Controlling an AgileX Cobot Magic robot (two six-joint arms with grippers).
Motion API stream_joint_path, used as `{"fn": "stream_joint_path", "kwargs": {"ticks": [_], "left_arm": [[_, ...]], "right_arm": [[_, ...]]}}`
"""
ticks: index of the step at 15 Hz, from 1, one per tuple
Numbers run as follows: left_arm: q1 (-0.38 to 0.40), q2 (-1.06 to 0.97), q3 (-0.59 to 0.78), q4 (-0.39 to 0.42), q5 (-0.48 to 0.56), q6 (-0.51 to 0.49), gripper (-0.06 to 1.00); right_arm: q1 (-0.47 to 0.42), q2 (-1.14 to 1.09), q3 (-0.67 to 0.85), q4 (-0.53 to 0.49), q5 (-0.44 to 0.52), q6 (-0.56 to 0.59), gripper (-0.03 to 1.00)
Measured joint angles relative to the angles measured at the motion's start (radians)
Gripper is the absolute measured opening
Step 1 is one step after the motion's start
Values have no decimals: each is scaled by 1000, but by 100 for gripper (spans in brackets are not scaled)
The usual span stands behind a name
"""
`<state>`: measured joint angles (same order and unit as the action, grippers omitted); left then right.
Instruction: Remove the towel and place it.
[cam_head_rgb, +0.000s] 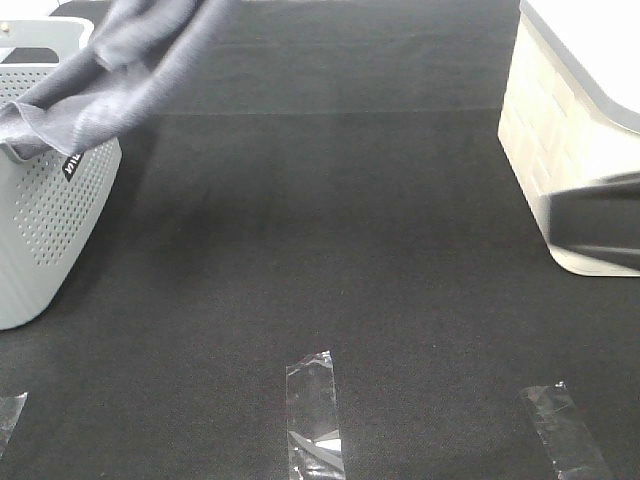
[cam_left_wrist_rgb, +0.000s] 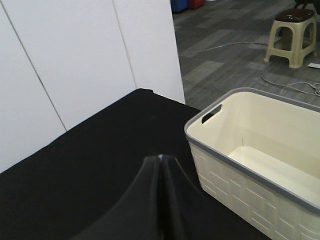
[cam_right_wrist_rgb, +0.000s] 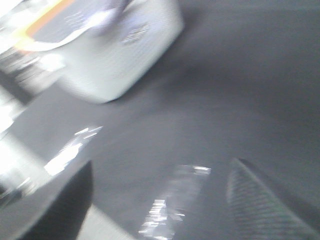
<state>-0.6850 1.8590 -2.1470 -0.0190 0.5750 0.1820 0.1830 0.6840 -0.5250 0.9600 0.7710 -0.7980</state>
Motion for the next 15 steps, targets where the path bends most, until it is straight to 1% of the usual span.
{"fn": "stream_joint_path", "kwargs": {"ticks": [1,2,4,6,9,11,12,13,15], "left_arm": [[-13,24,0,1,-18,0,0],[-17,47,0,1,-43,-1,0],[-18,92,0,1,-108,-24,0],[-21,119,0,1,-157,-54,0],[-36,123,0,1,-175,-68,0],[-45,123,0,1,-176,-68,0],[-45,121,0,1,-175,-68,0],[-45,116,0,1,-174,-68,0],[-45,99,0,4,-174,-68,0]], "right_arm": [[30,80,-6,53,-4,-97,65],[64,167,-27,77,-13,-175,63],[142,320,-111,91,-48,-248,61],[232,443,-217,97,-104,-271,60],[365,620,-353,110,-201,-278,60],[435,714,-429,112,-253,-293,60],[474,786,-473,123,-306,-294,60],[486,825,-492,144,-339,-295,60],[490,893,-502,218,-409,-295,60]]}}
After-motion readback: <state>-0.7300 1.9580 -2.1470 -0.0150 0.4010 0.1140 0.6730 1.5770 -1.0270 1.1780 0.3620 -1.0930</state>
